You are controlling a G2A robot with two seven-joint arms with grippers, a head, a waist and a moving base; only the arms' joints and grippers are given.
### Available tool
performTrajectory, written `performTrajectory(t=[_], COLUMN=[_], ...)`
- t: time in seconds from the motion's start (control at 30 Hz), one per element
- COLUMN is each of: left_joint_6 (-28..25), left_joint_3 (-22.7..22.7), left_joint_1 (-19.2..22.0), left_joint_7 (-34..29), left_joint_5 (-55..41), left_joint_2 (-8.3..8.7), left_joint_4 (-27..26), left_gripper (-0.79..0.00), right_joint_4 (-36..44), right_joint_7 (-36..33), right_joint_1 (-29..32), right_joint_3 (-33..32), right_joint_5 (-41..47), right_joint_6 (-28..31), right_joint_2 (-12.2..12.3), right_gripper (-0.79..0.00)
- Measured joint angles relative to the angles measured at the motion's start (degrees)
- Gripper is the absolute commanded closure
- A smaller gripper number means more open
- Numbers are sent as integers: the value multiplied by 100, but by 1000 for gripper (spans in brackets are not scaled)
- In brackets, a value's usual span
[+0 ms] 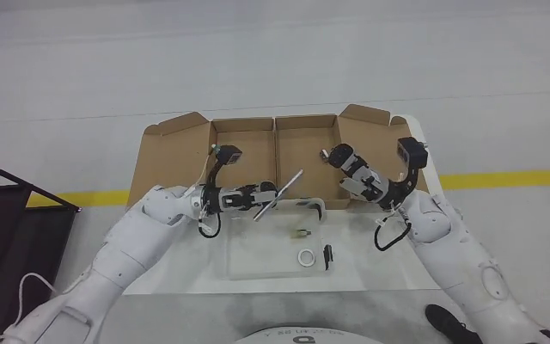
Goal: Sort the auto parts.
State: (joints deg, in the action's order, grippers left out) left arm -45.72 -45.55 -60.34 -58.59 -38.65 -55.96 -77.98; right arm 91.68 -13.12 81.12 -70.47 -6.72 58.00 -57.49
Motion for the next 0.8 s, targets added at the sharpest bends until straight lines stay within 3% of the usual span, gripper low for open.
performTrajectory(t=[0.4,0.8], left_joint_6=[1158,1435], left_joint_3=[-27,-386], left_joint_1=[10,-47], left_joint_7=[-1161,-1433], left_joint_5=[-2466,-2895], left_joint_2=[-201,-488], left_joint_4=[322,890], left_gripper=[0,0], right_joint_4=[48,41], right_joint_7=[178,316], right_joint_1=[72,100], right_joint_3=[-57,-78], right_joint_5=[-102,-273], right_joint_6=[0,0], right_joint_2=[41,57], right_gripper=[-785,-785])
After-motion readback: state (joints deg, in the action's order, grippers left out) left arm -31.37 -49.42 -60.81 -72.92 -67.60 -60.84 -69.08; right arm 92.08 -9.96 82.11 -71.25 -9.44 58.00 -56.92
